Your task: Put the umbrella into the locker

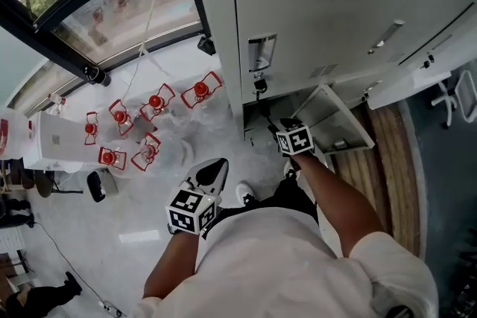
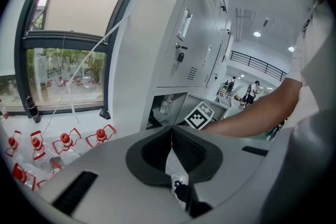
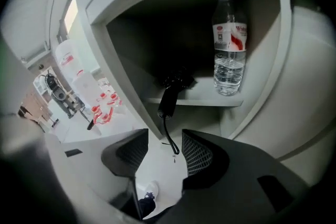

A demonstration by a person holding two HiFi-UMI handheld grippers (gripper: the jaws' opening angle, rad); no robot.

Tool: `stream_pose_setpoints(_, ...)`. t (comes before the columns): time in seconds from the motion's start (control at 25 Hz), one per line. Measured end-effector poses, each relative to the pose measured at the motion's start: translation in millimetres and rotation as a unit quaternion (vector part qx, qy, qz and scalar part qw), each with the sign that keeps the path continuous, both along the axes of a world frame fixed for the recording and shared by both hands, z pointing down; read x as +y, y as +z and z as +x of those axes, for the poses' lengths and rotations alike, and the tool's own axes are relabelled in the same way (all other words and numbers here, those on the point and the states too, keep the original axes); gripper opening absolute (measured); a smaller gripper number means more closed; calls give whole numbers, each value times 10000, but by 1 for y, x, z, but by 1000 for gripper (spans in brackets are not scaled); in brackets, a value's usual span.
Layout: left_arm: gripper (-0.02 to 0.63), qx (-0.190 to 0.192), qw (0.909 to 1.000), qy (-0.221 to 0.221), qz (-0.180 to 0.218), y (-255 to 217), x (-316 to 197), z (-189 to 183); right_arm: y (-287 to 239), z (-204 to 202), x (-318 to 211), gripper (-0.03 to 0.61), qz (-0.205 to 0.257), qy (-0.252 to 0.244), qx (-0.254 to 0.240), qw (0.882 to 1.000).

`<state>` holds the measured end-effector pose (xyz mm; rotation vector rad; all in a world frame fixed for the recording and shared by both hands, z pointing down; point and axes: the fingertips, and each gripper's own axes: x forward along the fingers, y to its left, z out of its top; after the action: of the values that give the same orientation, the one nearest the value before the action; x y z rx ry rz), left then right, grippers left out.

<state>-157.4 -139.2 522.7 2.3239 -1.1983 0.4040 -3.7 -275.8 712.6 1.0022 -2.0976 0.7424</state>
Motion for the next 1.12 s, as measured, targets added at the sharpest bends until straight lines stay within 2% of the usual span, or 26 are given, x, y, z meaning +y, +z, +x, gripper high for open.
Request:
stream_pose_setpoints(0.28, 15, 187, 9996, 120, 158, -14, 7, 10, -91, 0, 52, 216, 472, 213, -814, 9953)
stream_pose_setpoints(0.4, 15, 279, 9989, 285, 245, -20, 7, 22, -139, -2, 78, 137, 842, 92, -1185, 9893)
stream_pose_setpoints(0.44, 17, 280, 9986, 351, 280, -21, 6, 26, -153, -2, 83, 87, 996, -26, -1236, 9873)
stream_pose_setpoints(0.52, 17, 230, 9983, 429, 333, -21, 7, 30, -174, -3, 95, 51, 1196, -223, -1359, 9832)
stream_pose_setpoints(0.76, 15, 243, 9984, 206, 460, -35, 23, 31, -208, -8, 127, 41, 1239, -505, -1980, 9710)
stream_pose_setpoints(0.88, 15, 221, 9986, 114, 471, -39, 35, 39, -214, -7, 139, 41, 1183, -647, -2084, 9687)
stream_pose_setpoints(1.12, 15, 285, 9982, 33, 532, -49, 63, 92, -235, 26, 167, 41, 1163, -1066, -2189, 9629)
